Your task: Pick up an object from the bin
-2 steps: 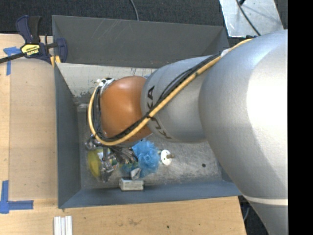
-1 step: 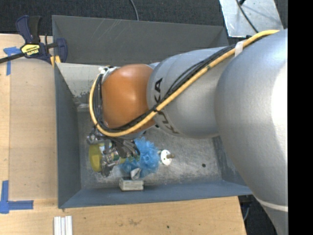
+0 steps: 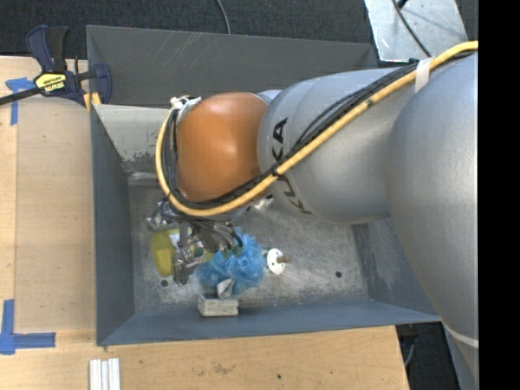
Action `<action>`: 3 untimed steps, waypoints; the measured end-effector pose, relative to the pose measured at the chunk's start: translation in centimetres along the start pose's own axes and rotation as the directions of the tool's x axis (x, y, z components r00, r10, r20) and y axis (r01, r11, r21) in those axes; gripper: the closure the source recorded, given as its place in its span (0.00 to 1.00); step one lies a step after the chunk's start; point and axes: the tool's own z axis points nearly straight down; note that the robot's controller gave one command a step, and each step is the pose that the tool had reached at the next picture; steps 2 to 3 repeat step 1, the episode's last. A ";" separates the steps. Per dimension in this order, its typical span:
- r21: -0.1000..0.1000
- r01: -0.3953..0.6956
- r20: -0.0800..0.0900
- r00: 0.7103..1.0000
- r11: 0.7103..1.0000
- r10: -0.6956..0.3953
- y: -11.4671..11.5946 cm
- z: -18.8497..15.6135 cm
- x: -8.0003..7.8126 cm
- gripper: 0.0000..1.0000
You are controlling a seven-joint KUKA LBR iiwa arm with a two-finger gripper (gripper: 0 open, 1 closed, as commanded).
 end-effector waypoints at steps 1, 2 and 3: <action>0.001 0.000 -0.011 1.000 1.000 0.000 -0.4 -4.7 0.1 1.00; 0.001 0.000 -0.011 1.000 1.000 0.000 -0.4 -4.7 0.1 1.00; 0.001 0.000 -0.011 1.000 1.000 0.000 -0.4 -4.7 0.1 1.00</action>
Offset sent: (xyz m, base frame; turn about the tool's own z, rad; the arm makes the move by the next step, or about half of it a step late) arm 0.0074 0.0009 0.1319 -0.0217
